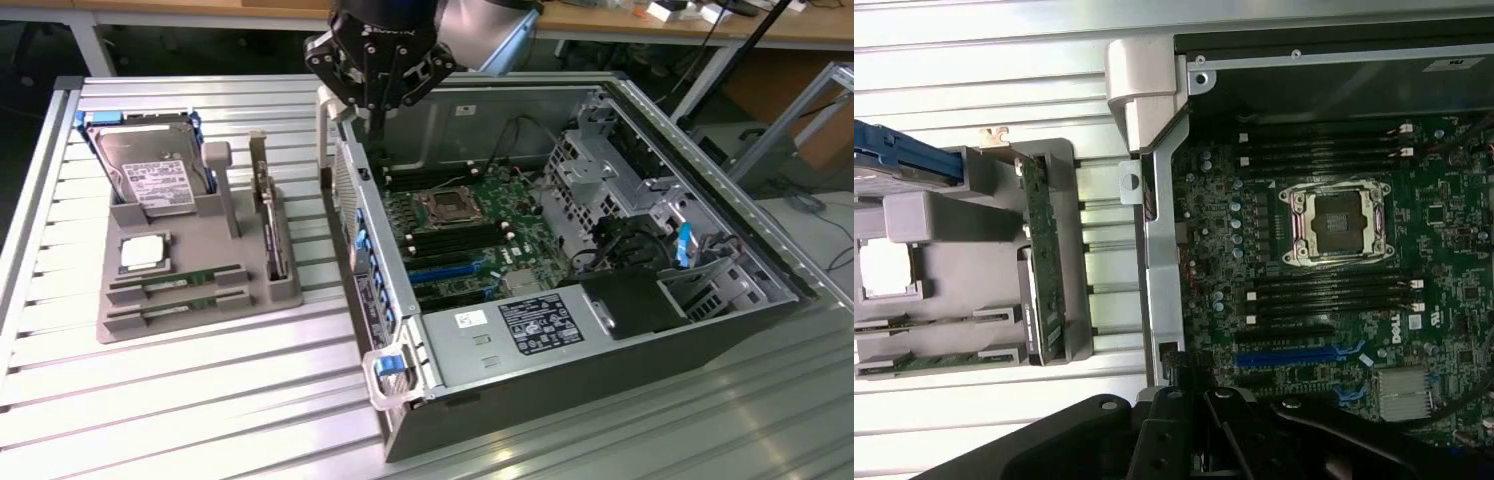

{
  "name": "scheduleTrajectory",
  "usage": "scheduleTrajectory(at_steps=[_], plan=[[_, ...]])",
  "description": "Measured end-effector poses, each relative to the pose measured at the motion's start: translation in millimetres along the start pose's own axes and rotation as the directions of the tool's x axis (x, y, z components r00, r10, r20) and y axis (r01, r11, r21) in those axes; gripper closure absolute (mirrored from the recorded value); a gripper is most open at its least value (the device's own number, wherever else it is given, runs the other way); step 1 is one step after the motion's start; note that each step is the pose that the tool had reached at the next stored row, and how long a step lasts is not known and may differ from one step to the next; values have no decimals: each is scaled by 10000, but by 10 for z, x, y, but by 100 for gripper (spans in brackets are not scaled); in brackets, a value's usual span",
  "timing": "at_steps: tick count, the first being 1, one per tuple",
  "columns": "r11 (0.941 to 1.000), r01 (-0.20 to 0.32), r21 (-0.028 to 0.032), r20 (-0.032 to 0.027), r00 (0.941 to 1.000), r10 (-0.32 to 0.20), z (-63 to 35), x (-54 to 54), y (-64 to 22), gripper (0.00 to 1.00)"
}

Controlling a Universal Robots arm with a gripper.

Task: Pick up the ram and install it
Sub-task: 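Reach for the ram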

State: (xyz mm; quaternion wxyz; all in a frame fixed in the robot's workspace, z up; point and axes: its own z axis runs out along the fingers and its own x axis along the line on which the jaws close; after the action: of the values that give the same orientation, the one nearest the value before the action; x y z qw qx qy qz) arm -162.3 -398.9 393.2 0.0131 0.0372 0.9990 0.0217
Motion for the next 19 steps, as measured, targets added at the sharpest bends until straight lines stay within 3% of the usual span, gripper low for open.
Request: scheduleTrajectory(at_steps=[19], plan=[[10000, 0, 0, 0, 10000, 0, -6, 224, -17, 90]])
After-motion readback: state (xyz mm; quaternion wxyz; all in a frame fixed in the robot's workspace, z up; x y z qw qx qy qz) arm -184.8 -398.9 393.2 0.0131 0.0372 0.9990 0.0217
